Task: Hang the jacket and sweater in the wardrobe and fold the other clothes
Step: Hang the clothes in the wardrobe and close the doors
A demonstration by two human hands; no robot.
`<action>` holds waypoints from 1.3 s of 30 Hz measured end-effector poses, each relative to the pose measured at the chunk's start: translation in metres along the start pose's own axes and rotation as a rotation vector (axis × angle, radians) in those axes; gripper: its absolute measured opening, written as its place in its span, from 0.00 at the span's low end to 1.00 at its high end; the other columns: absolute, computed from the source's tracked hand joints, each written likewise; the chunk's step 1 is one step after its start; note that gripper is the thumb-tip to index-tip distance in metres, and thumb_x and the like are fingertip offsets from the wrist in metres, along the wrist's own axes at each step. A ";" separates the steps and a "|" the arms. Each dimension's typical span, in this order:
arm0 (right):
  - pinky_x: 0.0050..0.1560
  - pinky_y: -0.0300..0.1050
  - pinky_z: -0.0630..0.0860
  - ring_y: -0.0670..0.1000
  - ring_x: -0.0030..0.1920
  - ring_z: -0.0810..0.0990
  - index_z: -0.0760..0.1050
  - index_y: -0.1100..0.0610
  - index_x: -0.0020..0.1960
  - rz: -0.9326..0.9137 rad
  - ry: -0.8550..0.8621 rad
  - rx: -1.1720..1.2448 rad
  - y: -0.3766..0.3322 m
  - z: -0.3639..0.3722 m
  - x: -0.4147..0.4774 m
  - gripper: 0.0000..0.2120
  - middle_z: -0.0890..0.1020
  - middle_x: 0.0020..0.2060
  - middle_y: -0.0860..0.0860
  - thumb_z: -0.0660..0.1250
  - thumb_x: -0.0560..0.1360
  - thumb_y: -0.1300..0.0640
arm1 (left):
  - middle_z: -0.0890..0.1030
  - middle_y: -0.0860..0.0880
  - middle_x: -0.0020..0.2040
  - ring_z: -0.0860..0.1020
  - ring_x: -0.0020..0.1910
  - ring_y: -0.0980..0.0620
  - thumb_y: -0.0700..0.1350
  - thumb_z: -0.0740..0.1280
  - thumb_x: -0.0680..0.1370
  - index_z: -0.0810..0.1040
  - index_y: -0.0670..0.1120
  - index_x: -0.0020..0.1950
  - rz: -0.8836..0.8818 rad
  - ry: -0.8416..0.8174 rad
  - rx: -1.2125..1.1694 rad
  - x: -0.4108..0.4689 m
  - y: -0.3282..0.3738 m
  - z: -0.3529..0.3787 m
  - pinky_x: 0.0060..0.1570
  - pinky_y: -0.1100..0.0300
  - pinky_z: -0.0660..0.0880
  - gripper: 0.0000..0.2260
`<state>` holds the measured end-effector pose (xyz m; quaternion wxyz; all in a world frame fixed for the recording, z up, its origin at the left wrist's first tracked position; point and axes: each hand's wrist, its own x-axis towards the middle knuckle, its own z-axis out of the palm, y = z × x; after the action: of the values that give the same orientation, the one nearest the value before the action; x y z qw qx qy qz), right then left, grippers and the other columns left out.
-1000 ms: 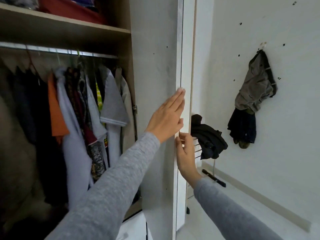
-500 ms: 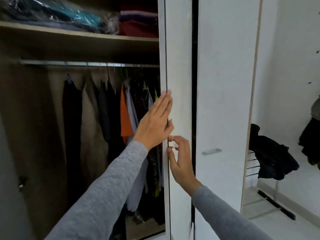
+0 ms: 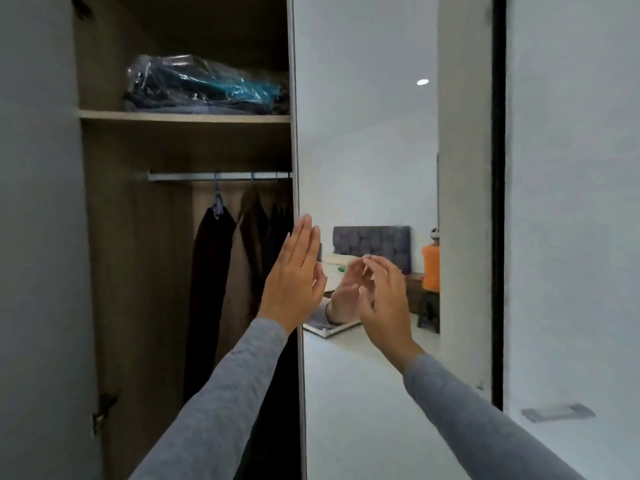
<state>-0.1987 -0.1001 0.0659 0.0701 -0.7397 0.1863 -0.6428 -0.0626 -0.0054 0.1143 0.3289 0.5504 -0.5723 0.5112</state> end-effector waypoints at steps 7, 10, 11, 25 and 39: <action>0.71 0.50 0.63 0.52 0.72 0.61 0.63 0.55 0.73 -0.095 -0.045 -0.207 0.041 0.025 0.039 0.23 0.64 0.72 0.52 0.60 0.78 0.57 | 0.55 0.39 0.76 0.50 0.76 0.45 0.44 0.55 0.80 0.57 0.36 0.75 -0.147 -0.055 0.047 -0.016 -0.007 0.066 0.75 0.54 0.46 0.25; 0.75 0.51 0.56 0.52 0.76 0.54 0.59 0.55 0.75 -0.146 -0.091 -0.321 0.059 0.041 0.042 0.25 0.60 0.75 0.52 0.58 0.79 0.55 | 0.51 0.41 0.77 0.47 0.77 0.47 0.44 0.55 0.81 0.52 0.38 0.76 -0.204 -0.100 0.014 -0.025 -0.012 0.092 0.75 0.55 0.46 0.26; 0.75 0.52 0.54 0.51 0.76 0.51 0.58 0.55 0.76 -0.156 -0.106 -0.355 0.066 0.046 0.043 0.26 0.58 0.76 0.51 0.58 0.79 0.56 | 0.50 0.41 0.78 0.46 0.77 0.48 0.45 0.55 0.81 0.51 0.38 0.76 -0.207 -0.113 0.016 -0.028 -0.014 0.100 0.75 0.55 0.47 0.26; 0.75 0.55 0.53 0.54 0.77 0.51 0.57 0.60 0.76 -0.277 0.036 -0.521 0.110 0.090 0.046 0.26 0.58 0.76 0.57 0.52 0.79 0.55 | 0.53 0.38 0.76 0.52 0.76 0.43 0.45 0.50 0.80 0.53 0.36 0.75 -0.235 0.004 0.095 -0.038 -0.028 0.166 0.75 0.49 0.52 0.25; 0.75 0.56 0.51 0.54 0.77 0.52 0.55 0.60 0.76 -0.226 0.034 -0.468 0.108 0.093 0.039 0.26 0.55 0.76 0.56 0.50 0.79 0.55 | 0.50 0.38 0.77 0.49 0.77 0.44 0.45 0.51 0.81 0.52 0.35 0.75 -0.215 -0.100 0.151 -0.038 -0.030 0.158 0.75 0.49 0.51 0.26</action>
<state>-0.1237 -0.2263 0.0498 -0.1784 -0.7410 0.2475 -0.5982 0.0024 -0.1396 0.0438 0.3104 0.6565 -0.4854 0.4868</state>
